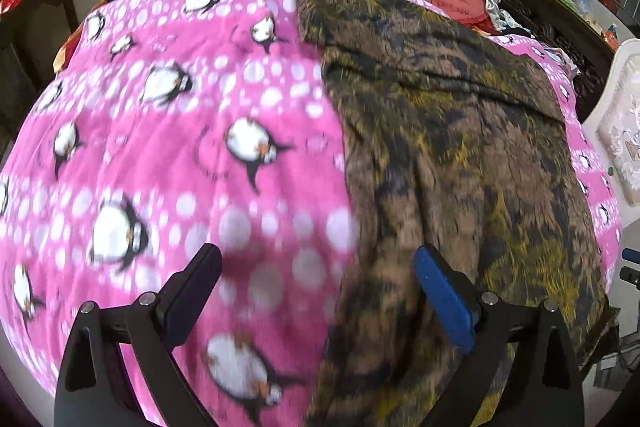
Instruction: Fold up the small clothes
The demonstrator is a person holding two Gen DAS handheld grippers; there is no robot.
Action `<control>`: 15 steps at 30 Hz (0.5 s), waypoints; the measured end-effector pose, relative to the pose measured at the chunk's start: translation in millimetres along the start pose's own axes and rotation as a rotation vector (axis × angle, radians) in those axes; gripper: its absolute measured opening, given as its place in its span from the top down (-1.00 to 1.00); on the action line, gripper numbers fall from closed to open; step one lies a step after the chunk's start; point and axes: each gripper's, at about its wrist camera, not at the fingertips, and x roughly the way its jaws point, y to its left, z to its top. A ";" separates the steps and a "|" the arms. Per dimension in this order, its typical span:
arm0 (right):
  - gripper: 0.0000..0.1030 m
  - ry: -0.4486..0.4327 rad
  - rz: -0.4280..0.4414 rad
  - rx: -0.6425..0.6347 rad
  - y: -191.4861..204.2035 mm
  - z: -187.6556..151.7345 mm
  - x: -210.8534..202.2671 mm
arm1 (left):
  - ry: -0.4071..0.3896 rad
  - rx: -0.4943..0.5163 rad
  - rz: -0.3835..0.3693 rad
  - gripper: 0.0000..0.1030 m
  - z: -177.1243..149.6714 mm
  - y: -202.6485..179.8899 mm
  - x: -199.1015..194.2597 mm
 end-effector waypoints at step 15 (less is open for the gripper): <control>-0.71 0.081 0.219 0.002 34.9 -53.8 35.4 | 0.045 0.014 -0.030 -0.88 -71.9 14.6 -30.5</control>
